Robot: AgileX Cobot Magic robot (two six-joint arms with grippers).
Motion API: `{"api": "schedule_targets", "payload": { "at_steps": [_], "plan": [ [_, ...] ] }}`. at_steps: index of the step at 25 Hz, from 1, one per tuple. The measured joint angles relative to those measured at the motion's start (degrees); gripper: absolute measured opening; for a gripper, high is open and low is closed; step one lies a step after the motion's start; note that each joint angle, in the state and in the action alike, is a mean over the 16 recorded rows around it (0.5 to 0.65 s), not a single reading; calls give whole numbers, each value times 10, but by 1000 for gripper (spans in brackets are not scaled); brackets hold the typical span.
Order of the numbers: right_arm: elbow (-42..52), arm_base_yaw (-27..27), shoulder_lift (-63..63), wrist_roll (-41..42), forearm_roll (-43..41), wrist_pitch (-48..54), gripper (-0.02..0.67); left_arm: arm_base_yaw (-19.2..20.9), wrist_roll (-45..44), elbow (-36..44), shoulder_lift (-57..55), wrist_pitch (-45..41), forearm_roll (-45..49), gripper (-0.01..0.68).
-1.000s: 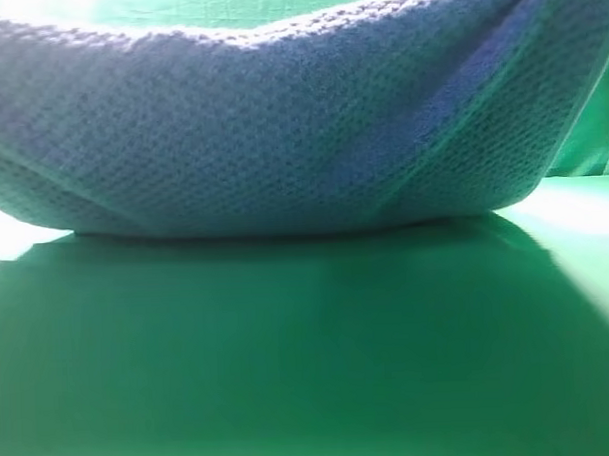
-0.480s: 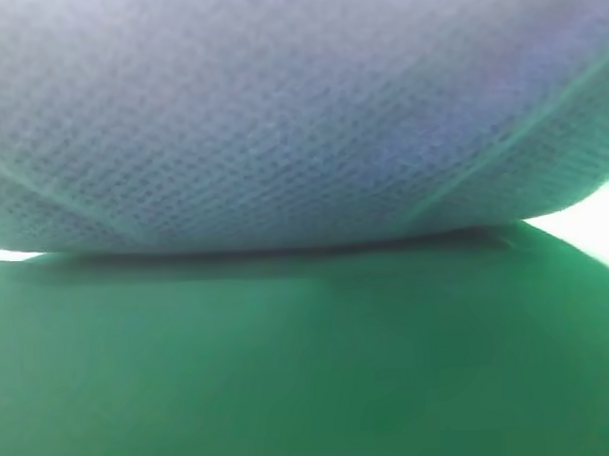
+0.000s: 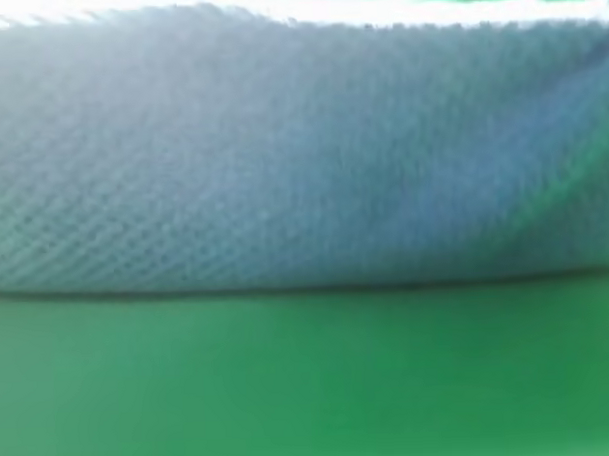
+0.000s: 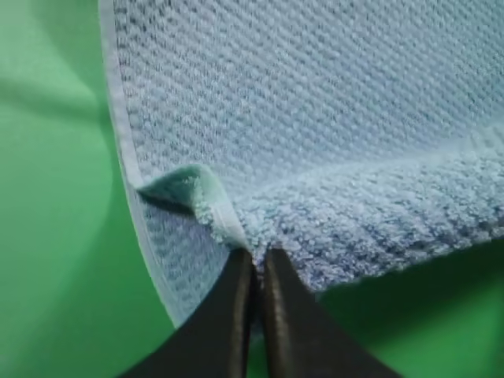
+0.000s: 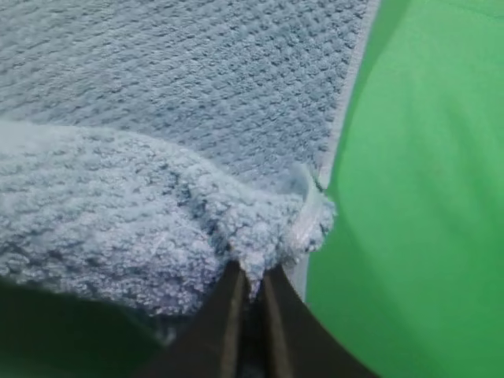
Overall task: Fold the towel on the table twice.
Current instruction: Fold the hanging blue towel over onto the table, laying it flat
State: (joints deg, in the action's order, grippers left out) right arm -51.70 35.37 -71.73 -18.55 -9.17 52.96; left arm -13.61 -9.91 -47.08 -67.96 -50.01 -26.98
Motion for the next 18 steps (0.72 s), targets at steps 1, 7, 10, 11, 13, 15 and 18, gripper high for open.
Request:
{"api": "schedule_targets", "payload": {
  "at_steps": [1, 7, 10, 11, 13, 15, 18],
  "plan": [
    [-6, -7, -12, 3, 0, -6, 0, 0, 1, -10, -14, 6, 1, 0],
    [-62, -57, -93, 31, 6, -36, 0, 0, 9, -85, -106, 34, 16, 0],
    [-101, -78, -134, 47, 10, -51, 0, 0, 13, -128, -152, 45, 24, 0],
    [-114, -84, -148, 52, 11, -55, 0, 0, 14, -142, -166, 48, 27, 0],
    [-143, -94, -176, 61, 14, -63, 0, 0, 17, -168, -194, 53, 33, 0],
    [-171, -101, -205, 69, 15, -70, 0, 0, 19, -193, -220, 57, 38, 0],
    [-212, -108, -248, 77, 14, -78, 0, 0, 20, -223, -254, 65, 42, 0]
  ]
}}
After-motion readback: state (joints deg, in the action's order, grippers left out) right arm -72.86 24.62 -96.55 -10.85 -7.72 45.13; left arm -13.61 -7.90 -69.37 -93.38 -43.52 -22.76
